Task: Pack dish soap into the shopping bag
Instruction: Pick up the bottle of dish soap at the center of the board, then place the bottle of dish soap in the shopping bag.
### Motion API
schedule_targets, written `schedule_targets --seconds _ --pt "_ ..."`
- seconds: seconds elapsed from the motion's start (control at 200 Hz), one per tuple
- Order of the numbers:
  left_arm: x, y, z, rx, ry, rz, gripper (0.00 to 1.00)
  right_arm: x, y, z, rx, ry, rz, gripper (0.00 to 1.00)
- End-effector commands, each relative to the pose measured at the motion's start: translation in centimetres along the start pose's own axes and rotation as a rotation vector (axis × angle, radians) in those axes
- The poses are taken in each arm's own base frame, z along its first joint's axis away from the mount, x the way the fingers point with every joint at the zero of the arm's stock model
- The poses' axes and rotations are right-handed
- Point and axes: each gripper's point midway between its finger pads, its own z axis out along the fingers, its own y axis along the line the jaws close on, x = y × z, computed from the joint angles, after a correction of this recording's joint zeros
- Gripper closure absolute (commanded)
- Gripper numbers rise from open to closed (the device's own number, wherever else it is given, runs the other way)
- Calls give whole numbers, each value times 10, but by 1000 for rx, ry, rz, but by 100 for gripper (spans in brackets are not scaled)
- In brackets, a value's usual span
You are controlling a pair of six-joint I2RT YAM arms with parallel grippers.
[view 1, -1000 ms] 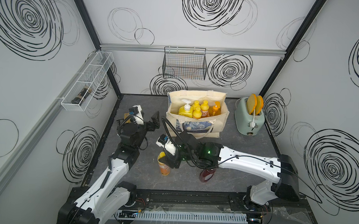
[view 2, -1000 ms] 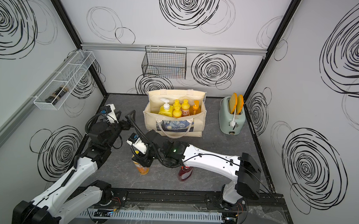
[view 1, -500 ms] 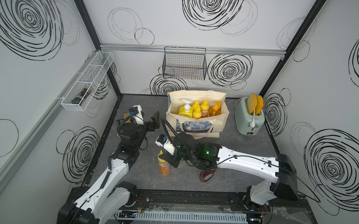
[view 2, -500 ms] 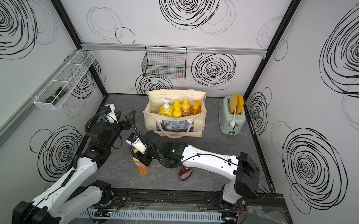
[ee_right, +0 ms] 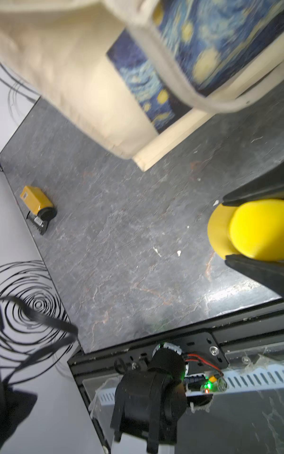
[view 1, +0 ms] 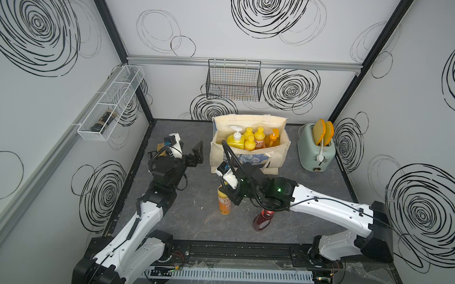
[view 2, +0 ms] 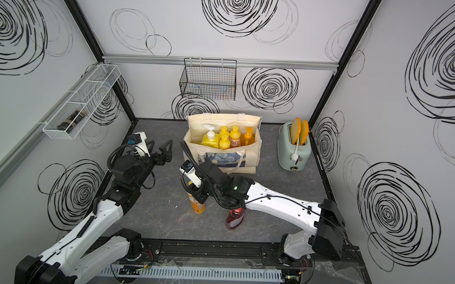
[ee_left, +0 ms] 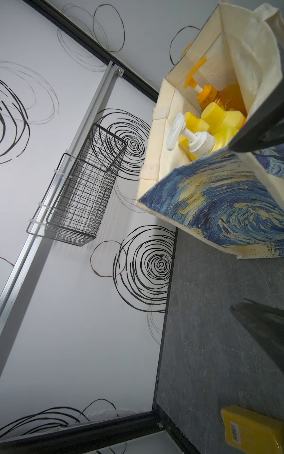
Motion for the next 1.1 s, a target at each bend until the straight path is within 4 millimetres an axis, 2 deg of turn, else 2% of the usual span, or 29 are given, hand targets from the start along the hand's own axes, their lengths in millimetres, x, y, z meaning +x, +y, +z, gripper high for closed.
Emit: schedule_targets --seconds 0.0,0.15,0.305,0.45,0.786,1.096 --pt "-23 -24 0 86 -53 4 2 -30 -25 -37 68 -121 40 82" --pt "-21 -44 3 161 -35 -17 1 -36 -46 -65 105 -152 68 85" --pt "-15 -62 12 186 -5 -8 3 -47 -52 -92 120 -185 65 85" --pt "1 -75 27 178 54 25 4 -57 -55 -115 138 -211 66 86" --pt "36 -75 53 90 173 109 4 -100 -60 -175 152 -327 60 86" --pt "63 -82 61 98 295 227 4 -159 -93 -237 266 -498 82 88"
